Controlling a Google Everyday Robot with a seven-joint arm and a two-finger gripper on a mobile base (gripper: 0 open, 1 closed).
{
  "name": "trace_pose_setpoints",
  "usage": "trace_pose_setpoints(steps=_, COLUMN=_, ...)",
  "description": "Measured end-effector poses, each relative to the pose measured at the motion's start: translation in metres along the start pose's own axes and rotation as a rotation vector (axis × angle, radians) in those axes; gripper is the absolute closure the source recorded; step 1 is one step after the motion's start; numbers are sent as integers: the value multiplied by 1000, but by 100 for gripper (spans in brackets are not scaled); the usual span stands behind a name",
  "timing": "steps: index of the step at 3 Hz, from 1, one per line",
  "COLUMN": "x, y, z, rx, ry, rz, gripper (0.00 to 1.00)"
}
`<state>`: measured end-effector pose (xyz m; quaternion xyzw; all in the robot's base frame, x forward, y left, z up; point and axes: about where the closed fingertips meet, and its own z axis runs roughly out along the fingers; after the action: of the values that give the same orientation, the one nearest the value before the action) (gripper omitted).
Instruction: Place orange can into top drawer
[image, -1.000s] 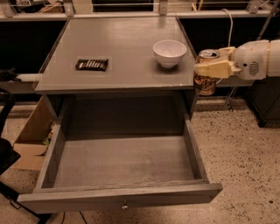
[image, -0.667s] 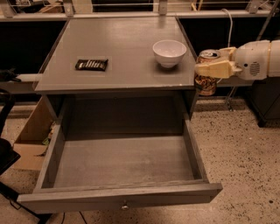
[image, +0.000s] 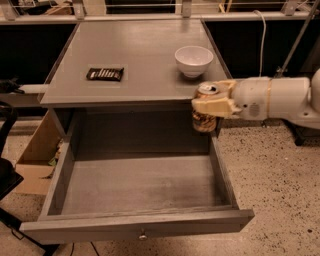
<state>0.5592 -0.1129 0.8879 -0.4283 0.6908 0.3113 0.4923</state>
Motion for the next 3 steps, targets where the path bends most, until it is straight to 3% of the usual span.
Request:
trace_pose_setpoints(steps=2, x=55, y=84, z=107, rx=-80, ry=-54, rz=-35, gripper=100)
trace_pose_setpoints(steps=3, x=87, y=101, z=143, rx=-91, ry=-51, rz=-27, gripper=100)
